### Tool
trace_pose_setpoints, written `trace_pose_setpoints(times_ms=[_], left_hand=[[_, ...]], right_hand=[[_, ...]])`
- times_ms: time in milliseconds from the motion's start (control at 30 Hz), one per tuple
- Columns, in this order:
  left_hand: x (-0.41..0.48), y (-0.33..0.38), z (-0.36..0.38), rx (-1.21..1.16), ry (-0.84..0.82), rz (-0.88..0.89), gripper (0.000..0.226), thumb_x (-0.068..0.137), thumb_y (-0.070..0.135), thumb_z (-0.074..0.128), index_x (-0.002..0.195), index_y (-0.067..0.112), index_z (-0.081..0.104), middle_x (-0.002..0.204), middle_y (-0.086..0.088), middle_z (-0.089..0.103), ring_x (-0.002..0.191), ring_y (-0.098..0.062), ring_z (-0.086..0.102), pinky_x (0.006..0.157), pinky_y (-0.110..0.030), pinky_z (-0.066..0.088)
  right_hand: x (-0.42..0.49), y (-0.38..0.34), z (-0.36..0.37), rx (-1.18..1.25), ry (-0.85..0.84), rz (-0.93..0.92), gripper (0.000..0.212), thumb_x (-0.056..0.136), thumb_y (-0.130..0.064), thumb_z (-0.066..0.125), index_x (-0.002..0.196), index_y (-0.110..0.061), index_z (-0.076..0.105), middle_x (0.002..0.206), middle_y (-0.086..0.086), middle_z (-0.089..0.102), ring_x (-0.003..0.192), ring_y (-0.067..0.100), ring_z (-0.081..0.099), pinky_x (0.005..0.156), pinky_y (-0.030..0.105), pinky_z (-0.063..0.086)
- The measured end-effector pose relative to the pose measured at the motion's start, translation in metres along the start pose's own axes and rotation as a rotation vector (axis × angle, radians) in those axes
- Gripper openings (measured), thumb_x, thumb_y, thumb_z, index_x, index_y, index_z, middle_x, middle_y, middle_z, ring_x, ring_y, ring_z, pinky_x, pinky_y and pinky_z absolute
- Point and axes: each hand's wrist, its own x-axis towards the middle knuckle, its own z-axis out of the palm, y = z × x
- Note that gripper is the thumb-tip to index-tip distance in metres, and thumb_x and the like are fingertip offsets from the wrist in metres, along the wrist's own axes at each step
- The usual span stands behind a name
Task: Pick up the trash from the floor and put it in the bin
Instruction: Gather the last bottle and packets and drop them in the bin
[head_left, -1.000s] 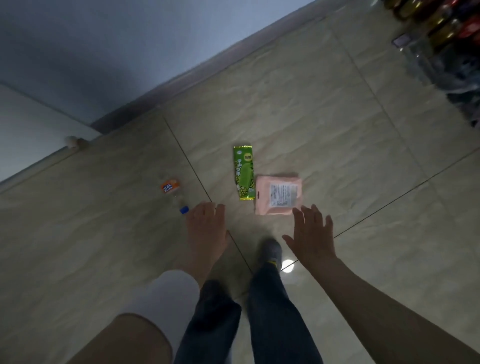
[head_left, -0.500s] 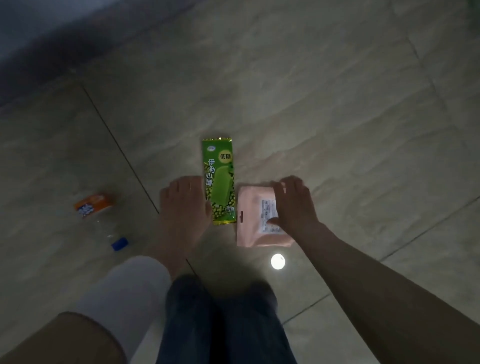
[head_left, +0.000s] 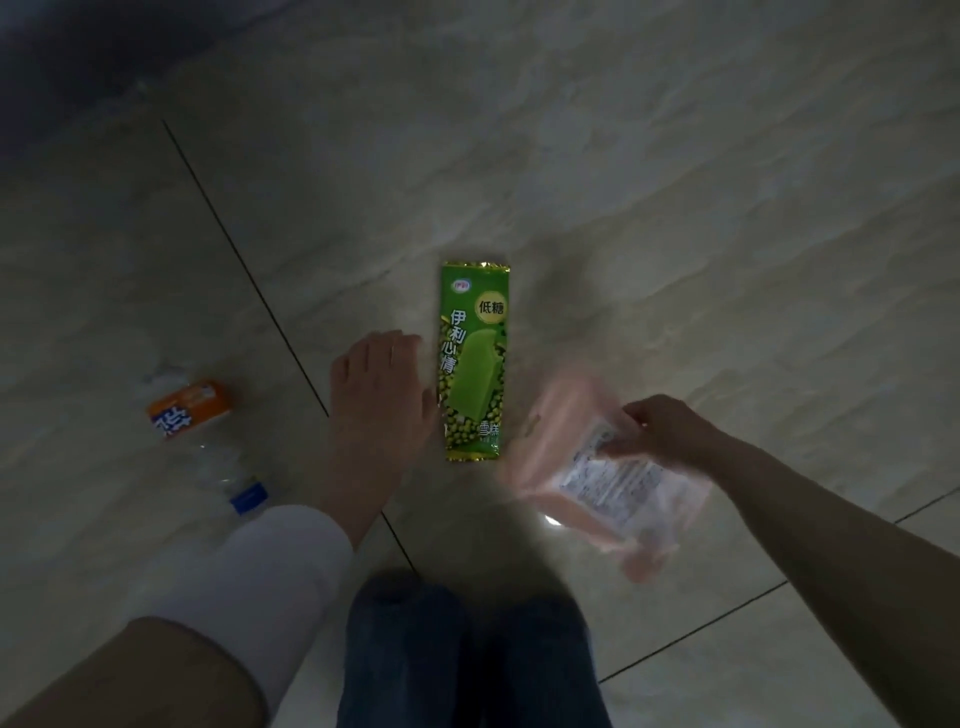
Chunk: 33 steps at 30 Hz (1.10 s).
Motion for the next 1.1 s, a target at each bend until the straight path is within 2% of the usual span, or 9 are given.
trace_pose_setpoints(times_ms=[67, 167, 267, 433, 600, 700, 833, 1033, 1100], left_hand=[[-0.005, -0.005, -0.014, -0.033, 0.015, -0.065, 0.049, 0.068, 0.015, 0.069, 0.114, 0.005, 0.058, 0.116, -0.019, 0.062, 0.109, -0.037, 0.056, 0.088, -0.045, 0.042], [-0.010, -0.019, -0.034, -0.059, 0.055, -0.117, 0.050, 0.072, 0.017, 0.067, 0.120, 0.005, 0.055, 0.120, -0.019, 0.060, 0.113, -0.037, 0.053, 0.091, -0.045, 0.039], [-0.011, -0.042, -0.041, -0.069, 0.102, -0.165, 0.052, 0.076, 0.020, 0.063, 0.125, 0.008, 0.049, 0.125, -0.016, 0.056, 0.117, -0.035, 0.049, 0.095, -0.043, 0.032], [0.002, -0.086, -0.024, -0.128, 0.215, -0.252, 0.053, 0.079, 0.019, 0.063, 0.128, 0.008, 0.046, 0.127, -0.017, 0.054, 0.121, -0.035, 0.045, 0.097, -0.042, 0.028], [-0.002, -0.112, 0.000, -0.153, 0.250, -0.329, 0.055, 0.079, 0.023, 0.061, 0.129, 0.010, 0.044, 0.128, -0.015, 0.053, 0.121, -0.034, 0.045, 0.098, -0.044, 0.031], [-0.020, -0.116, 0.002, -0.177, 0.277, -0.435, 0.060, 0.076, 0.022, 0.062, 0.131, 0.010, 0.043, 0.126, -0.016, 0.055, 0.119, -0.034, 0.048, 0.095, -0.043, 0.030], [-0.049, -0.119, -0.004, -0.308, 0.276, -0.690, 0.074, 0.074, 0.026, 0.064, 0.139, 0.014, 0.032, 0.135, -0.014, 0.047, 0.127, -0.032, 0.041, 0.099, -0.044, 0.031], [-0.060, -0.140, -0.004, -0.723, 0.266, -1.088, 0.088, 0.077, 0.031, 0.068, 0.145, 0.018, 0.014, 0.146, -0.015, 0.028, 0.136, -0.033, 0.024, 0.105, -0.049, 0.028], [-0.049, -0.144, 0.009, -0.862, 0.245, -1.186, 0.092, 0.073, 0.037, 0.072, 0.143, 0.019, 0.015, 0.145, -0.016, 0.027, 0.136, -0.033, 0.023, 0.105, -0.049, 0.028]], right_hand=[[-0.019, -0.013, -0.005, 0.108, -0.178, 0.047, 0.029, 0.074, -0.024, 0.076, 0.098, -0.009, 0.069, 0.098, 0.012, 0.074, 0.070, 0.012, 0.067, 0.061, 0.019, 0.050], [-0.031, -0.049, 0.000, 0.154, -0.184, 0.007, 0.034, 0.074, -0.025, 0.076, 0.102, -0.006, 0.068, 0.102, 0.014, 0.073, 0.074, 0.018, 0.069, 0.065, 0.021, 0.053], [-0.017, -0.096, 0.023, 0.031, 0.124, -0.069, 0.045, 0.074, -0.032, 0.075, 0.104, -0.001, 0.067, 0.107, 0.019, 0.068, 0.093, 0.030, 0.065, 0.082, 0.039, 0.054], [0.037, -0.147, 0.076, -0.164, 0.530, 0.052, 0.069, 0.073, -0.047, 0.071, 0.122, -0.003, 0.050, 0.130, 0.013, 0.040, 0.121, 0.030, 0.035, 0.096, 0.040, 0.043], [0.067, -0.160, 0.100, 0.194, 0.691, 0.216, 0.090, 0.062, -0.030, 0.084, 0.131, -0.010, 0.029, 0.129, 0.019, 0.042, 0.116, 0.036, 0.047, 0.091, 0.046, 0.045], [0.066, -0.157, 0.094, 0.312, 0.625, 0.208, 0.068, 0.069, -0.022, 0.080, 0.123, -0.012, 0.040, 0.116, 0.016, 0.062, 0.102, 0.033, 0.061, 0.075, 0.033, 0.041], [0.042, -0.164, 0.075, 0.168, 0.383, -0.058, 0.029, 0.077, -0.027, 0.072, 0.095, -0.006, 0.067, 0.088, 0.013, 0.068, 0.079, 0.026, 0.060, 0.065, 0.027, 0.037], [0.015, -0.190, 0.068, -0.035, 0.189, -0.219, 0.015, 0.076, -0.029, 0.073, 0.078, -0.018, 0.064, 0.068, -0.001, 0.060, 0.064, 0.016, 0.055, 0.053, 0.020, 0.038], [0.023, -0.192, 0.071, -0.090, 0.200, -0.251, 0.015, 0.077, -0.029, 0.072, 0.079, -0.017, 0.064, 0.070, 0.000, 0.061, 0.066, 0.018, 0.056, 0.054, 0.027, 0.038]])
